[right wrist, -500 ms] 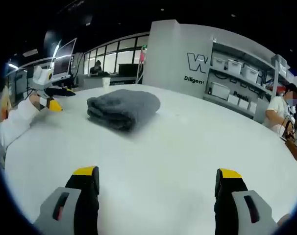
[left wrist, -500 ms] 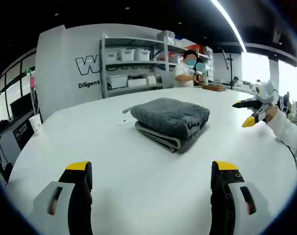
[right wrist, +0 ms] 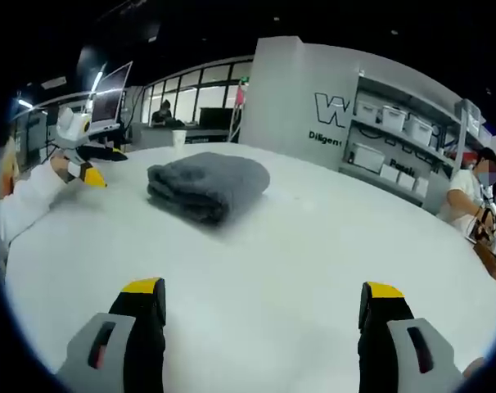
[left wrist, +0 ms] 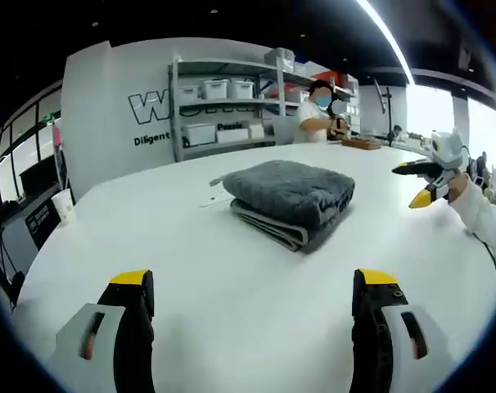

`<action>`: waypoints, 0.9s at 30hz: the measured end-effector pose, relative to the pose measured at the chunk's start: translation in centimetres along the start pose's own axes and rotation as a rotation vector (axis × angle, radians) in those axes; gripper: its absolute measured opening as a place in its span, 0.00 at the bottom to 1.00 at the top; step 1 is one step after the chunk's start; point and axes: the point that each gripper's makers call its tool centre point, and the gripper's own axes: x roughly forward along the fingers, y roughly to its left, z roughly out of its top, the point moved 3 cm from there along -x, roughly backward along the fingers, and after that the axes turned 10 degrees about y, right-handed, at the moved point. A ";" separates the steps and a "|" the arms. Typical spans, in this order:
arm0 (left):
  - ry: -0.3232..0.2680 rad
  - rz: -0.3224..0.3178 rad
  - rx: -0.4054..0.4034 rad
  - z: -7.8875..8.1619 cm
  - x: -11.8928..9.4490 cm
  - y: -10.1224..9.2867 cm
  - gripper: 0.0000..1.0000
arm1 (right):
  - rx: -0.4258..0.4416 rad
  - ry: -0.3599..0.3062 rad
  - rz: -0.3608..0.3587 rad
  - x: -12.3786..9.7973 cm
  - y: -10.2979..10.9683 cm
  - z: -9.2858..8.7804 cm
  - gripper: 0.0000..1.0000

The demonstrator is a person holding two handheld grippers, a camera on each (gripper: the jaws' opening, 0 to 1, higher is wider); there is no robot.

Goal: Open the folded towel by lifting each exposed corner and separating the folded layers until the towel lies flat within the target outline without major curled edges

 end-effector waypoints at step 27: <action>-0.006 0.000 -0.010 0.2 -0.2 0.2 1.00 | -0.340 -0.050 -0.020 4.4 8.1 9.3 0.93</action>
